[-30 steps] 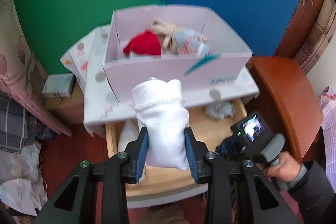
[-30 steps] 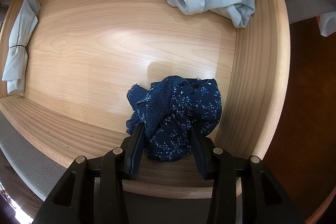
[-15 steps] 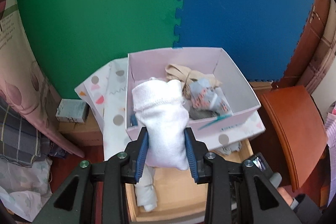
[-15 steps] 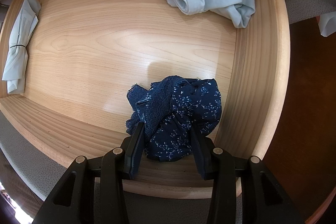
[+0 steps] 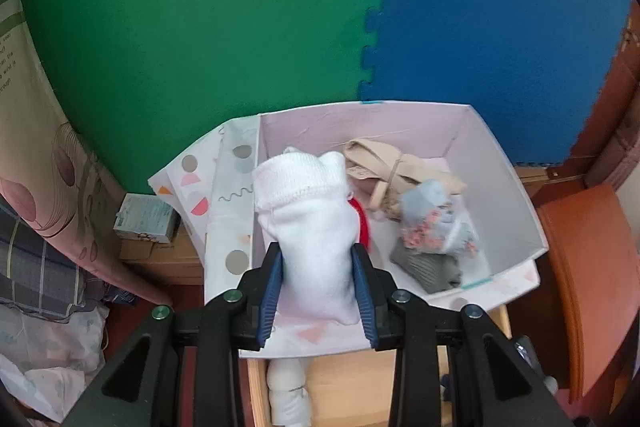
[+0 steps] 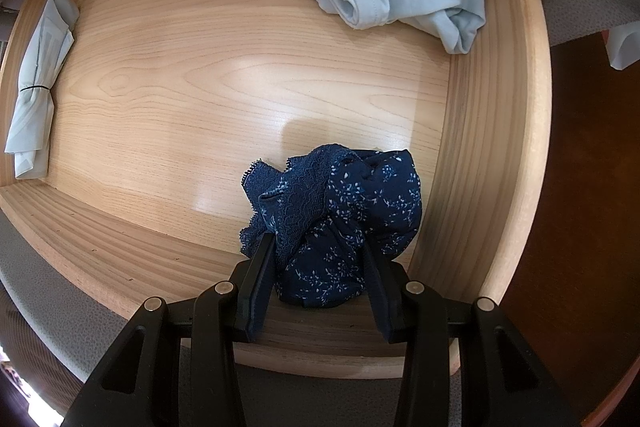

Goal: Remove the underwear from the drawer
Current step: 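Carry the white sock into the pink box and open the left gripper, then move the open left gripper back over the drawer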

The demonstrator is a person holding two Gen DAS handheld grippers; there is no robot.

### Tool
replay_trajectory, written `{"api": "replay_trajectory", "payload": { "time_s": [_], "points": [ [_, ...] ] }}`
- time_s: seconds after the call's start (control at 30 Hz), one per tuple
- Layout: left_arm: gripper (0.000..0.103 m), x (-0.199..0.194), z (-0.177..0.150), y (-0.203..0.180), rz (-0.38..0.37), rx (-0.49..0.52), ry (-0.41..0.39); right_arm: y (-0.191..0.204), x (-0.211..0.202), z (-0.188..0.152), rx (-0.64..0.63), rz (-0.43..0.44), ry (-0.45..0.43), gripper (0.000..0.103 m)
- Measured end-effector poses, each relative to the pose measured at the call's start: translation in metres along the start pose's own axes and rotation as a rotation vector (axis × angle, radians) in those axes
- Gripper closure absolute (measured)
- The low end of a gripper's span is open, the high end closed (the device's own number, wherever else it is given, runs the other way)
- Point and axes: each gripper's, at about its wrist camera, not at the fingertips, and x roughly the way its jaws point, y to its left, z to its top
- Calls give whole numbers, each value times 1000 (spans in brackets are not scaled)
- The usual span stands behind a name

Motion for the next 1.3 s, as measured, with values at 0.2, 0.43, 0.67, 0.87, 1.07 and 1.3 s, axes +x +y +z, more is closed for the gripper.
{"api": "replay_trajectory", "payload": {
  "time_s": [0.2, 0.43, 0.67, 0.87, 1.07, 1.3],
  "points": [
    [69, 31, 1, 0, 2, 3, 30, 0, 0, 1, 0, 0, 1, 64],
    [69, 60, 0, 2, 25, -15, 68, 1, 0, 0, 1, 0, 0, 64],
    [68, 70, -1, 4, 27, -20, 78, 1, 0, 0, 2, -2, 1, 64],
    [64, 70, 0, 5, 30, -33, 81, 1, 1, 1, 1, -2, 1, 64],
    [63, 66, -1, 6, 38, -25, 79, 2, 1, 1, 0, -2, 0, 64],
    [62, 48, -10, 10, 35, -24, 56, 1, 1, 1, 0, -2, 1, 63]
  ]
}}
